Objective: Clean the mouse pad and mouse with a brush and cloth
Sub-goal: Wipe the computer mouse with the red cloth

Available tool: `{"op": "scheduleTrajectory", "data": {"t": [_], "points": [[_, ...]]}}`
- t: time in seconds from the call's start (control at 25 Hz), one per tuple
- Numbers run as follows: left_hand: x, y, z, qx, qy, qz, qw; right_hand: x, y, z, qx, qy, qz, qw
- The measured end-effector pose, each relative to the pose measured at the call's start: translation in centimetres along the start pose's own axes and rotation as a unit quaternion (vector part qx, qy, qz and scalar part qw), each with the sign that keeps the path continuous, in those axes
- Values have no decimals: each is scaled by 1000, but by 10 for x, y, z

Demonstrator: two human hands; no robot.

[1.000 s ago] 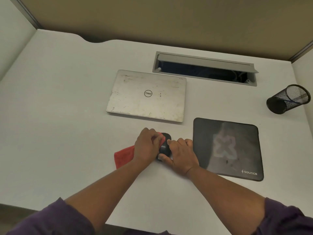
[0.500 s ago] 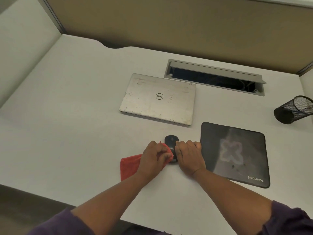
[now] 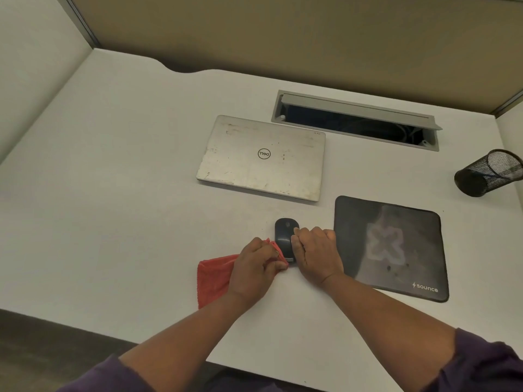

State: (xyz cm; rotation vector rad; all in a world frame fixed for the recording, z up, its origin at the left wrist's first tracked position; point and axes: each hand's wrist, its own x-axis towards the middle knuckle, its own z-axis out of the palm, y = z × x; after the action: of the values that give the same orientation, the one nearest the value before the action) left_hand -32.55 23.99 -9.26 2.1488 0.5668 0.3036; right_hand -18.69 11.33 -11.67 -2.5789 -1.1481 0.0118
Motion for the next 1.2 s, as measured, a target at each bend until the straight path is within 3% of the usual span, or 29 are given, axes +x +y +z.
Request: {"op": "scheduleTrajectory", "data": {"t": [0.28,0.52,0.64,0.72,0.8,1.0,1.2], "points": [[23,17,2,-135,100,-148,975,-2,2,2,25,11,-2,1000],[28,12,3,-8,-1,49,999,-2,3,1,32,11,-12,999],[41,15,2,-82,37,-79,993,-2,3,0,22,6,-9,1000],[56,16,3,-74,48,-128,988,-1,2,0,22,3,-5,1000],[56,14,5,-50,42,-92,994,-1,2,0,20,-3,-3,1000],[22,0,2,-19,-7,100,995,1,2,-1,27,-22,2,999],[15,-8,0,49,-29,155,986,1,1,-2,24,-43,14,999]]}}
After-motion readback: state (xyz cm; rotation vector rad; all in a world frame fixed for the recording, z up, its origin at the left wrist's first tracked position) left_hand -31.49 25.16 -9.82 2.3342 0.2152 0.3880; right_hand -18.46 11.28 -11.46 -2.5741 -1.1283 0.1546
